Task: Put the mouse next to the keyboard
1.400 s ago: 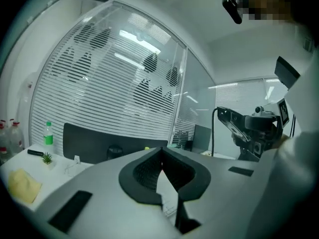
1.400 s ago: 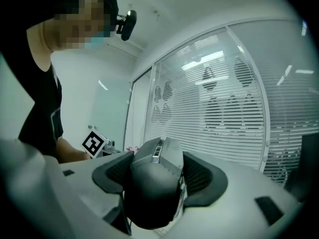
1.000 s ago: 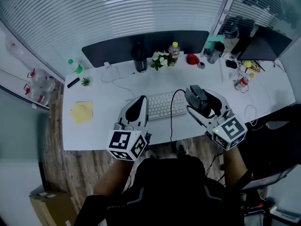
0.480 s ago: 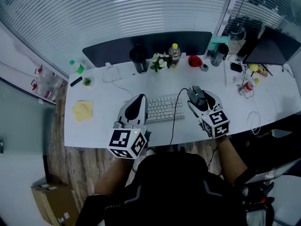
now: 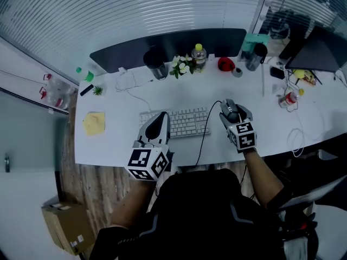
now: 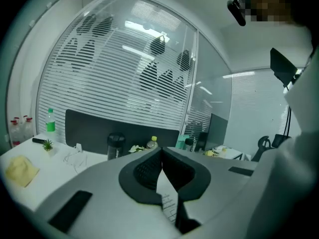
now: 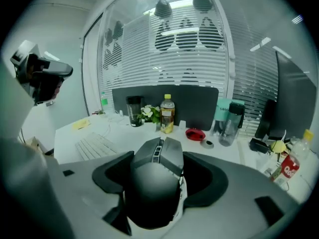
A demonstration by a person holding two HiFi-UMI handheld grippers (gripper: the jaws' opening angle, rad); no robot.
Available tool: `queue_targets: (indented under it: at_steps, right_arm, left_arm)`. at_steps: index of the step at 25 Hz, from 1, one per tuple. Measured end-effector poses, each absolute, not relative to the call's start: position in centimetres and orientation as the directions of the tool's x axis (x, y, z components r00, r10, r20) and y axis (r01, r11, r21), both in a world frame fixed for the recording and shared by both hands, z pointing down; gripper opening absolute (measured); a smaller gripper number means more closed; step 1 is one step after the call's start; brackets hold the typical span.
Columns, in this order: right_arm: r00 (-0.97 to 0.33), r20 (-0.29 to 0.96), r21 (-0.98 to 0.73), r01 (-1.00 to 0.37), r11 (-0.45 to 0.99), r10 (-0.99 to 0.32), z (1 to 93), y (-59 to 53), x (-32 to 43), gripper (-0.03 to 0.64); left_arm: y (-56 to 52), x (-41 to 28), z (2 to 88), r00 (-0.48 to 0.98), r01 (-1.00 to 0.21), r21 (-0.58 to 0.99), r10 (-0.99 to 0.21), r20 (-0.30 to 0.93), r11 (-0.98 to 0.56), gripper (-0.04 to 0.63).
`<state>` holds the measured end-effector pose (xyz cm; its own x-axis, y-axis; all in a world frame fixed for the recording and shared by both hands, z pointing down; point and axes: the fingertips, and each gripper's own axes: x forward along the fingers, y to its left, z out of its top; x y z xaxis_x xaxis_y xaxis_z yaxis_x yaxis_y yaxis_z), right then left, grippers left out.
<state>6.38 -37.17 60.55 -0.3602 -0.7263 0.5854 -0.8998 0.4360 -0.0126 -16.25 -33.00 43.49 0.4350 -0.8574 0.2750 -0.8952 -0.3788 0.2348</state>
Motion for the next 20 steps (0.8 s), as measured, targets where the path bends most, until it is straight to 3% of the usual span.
queue_targets:
  at_steps: [11,20]
  right_arm:
    - [-0.266,0.711,-0.065,-0.946,0.316,-0.651,70.2,-37.4,11.1,0.302]
    - [-0.265,0.727,-0.085,-0.95,0.301,-0.633,72.9,-37.7,12.8,0.302]
  left_arm:
    - [-33.9,-14.9,45.6,0.372,-0.927,0.187,-0.863,0.342,-0.325,0.031]
    - [-34.2,-14.5,47.1,0.34,-0.94,0.168,-0.862,0.377,-0.298,0.031]
